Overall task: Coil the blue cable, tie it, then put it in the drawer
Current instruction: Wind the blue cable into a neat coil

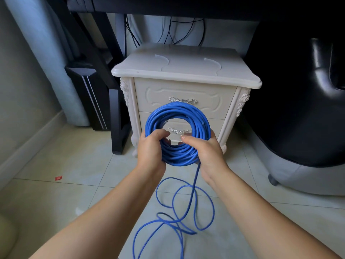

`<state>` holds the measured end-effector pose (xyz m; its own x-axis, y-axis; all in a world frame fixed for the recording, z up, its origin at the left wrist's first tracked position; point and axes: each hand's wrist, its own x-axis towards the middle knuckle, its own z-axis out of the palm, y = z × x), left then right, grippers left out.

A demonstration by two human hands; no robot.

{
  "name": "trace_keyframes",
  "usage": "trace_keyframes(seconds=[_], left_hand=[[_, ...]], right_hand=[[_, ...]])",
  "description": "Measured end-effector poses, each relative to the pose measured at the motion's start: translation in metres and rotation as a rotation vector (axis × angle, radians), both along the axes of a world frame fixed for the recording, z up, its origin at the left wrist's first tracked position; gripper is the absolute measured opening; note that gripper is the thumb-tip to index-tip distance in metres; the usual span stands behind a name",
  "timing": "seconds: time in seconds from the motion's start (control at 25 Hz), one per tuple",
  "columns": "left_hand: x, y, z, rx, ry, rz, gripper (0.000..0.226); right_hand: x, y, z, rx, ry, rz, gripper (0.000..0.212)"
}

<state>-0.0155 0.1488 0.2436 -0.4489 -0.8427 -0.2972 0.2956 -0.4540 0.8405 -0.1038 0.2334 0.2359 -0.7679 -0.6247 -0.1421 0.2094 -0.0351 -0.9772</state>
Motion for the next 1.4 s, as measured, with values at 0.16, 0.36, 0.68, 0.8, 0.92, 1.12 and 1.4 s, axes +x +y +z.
trace_keyframes(seconds=[0.16, 0.36, 0.68, 0.8, 0.92, 1.12, 1.4], left_hand=[[-0.003, 0.001, -0.001, -0.028, -0.029, -0.111, 0.019], [-0.001, -0.011, 0.003, -0.118, -0.203, -0.265, 0.034], [0.010, -0.018, 0.004, -1.002, -0.439, -0.404, 0.079], [0.011, -0.017, 0.003, -1.070, -0.445, -0.409, 0.066], [0.010, -0.012, 0.005, -0.994, -0.470, -0.391, 0.050], [0.006, -0.007, 0.011, -0.797, -0.395, -0.339, 0.047], [0.003, -0.011, 0.009, -0.450, -0.194, -0.239, 0.038]], right_hand=[[-0.005, -0.001, -0.003, 0.045, -0.025, -0.095, 0.046], [-0.015, -0.001, 0.006, 0.051, 0.076, -0.138, 0.036], [-0.019, 0.003, 0.016, 0.291, 0.841, 0.106, 0.056], [-0.021, 0.004, 0.017, 0.327, 0.930, 0.131, 0.056], [-0.022, 0.006, 0.013, 0.320, 0.905, 0.151, 0.055], [-0.024, 0.011, 0.021, 0.234, 0.722, 0.146, 0.059], [-0.035, 0.017, 0.022, 0.112, 0.234, 0.191, 0.037]])
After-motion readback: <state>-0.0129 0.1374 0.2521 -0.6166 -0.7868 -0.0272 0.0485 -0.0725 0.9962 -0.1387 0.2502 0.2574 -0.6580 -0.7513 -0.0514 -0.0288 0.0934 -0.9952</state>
